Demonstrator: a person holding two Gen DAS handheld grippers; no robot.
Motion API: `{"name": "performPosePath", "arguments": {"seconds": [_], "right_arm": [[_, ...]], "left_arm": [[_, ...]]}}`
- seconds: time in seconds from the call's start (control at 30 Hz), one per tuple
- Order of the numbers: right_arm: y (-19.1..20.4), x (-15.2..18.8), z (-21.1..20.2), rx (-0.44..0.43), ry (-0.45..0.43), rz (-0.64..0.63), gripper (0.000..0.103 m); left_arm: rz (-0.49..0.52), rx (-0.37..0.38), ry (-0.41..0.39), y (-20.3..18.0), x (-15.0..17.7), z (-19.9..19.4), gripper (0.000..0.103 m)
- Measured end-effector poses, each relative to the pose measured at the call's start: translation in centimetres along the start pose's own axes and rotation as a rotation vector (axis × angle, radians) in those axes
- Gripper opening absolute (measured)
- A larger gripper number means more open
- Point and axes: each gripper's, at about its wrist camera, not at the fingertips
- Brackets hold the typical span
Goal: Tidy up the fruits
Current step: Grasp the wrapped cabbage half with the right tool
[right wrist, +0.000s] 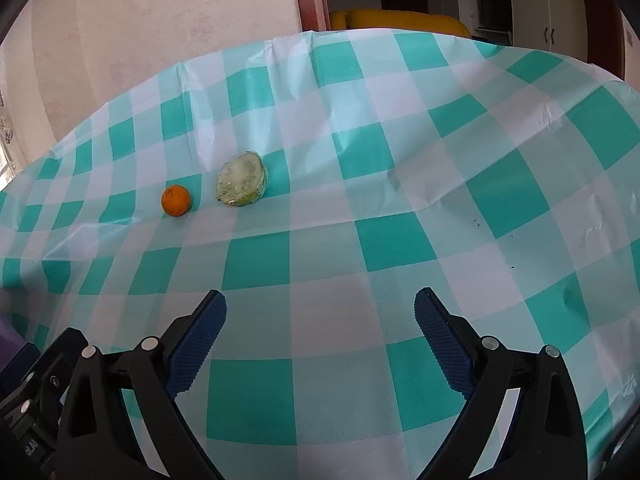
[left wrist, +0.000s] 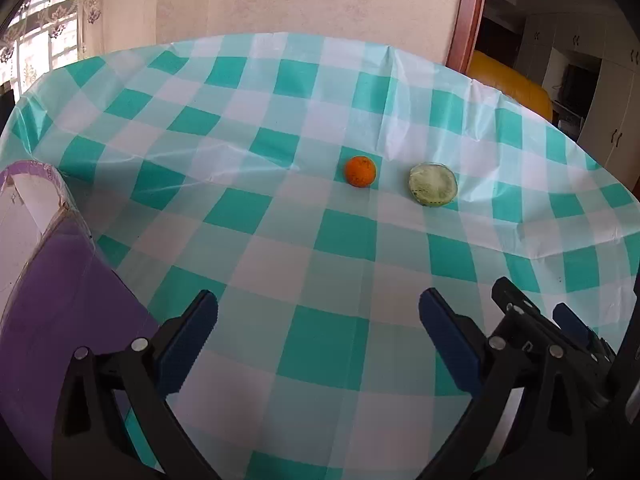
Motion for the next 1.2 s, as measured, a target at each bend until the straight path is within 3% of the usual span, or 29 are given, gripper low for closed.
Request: {"name": "performPosePath", "arguments": {"seconds": [0.1,0.33,0.6,0.83,1.1,1.2], "right_arm": [[0.3,-0.5,1.0,0.009,0.009,-0.013,0.092],[1.8,-2.2,3.4,0.009,0.028,-0.032,0.092],[2.7,-3.7,5.4,-0.029,0.038,-0.036,0.092],[3.2,-5.1,7.0,-0.071,0.037,-0.043,0.092],[6.2,-6.3,9.1,-0.116,0.075,-0.201,0.092],[6.9,-6.8,9.7,-0.104,0.076,-0.224,0.092]], "left_arm": [[-0.107,-0.016,0.003,2.0,-1.2,2.4,0.101],[-0.225,0.069,0.002,3.1,-2.4,5.3,0.101],[-0.169,0.12,-0.009,1.8,-3.9,7.3,0.101],[-0.203,0.162,-0.001,2.3,-4.1,8.3,0.101],[-0.285,0.184,-0.004,3.9,-3.8,8.4,0.101],[-0.271,0.173,-0.003,3.6,-3.8,8.4,0.101]]}}
Point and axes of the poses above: each gripper's, at about its wrist camera, not at the fingertips, and z roughly the way its jaws point, y to its left, x to its underside, and after that the axes turned 4 degrees about x, right-handed
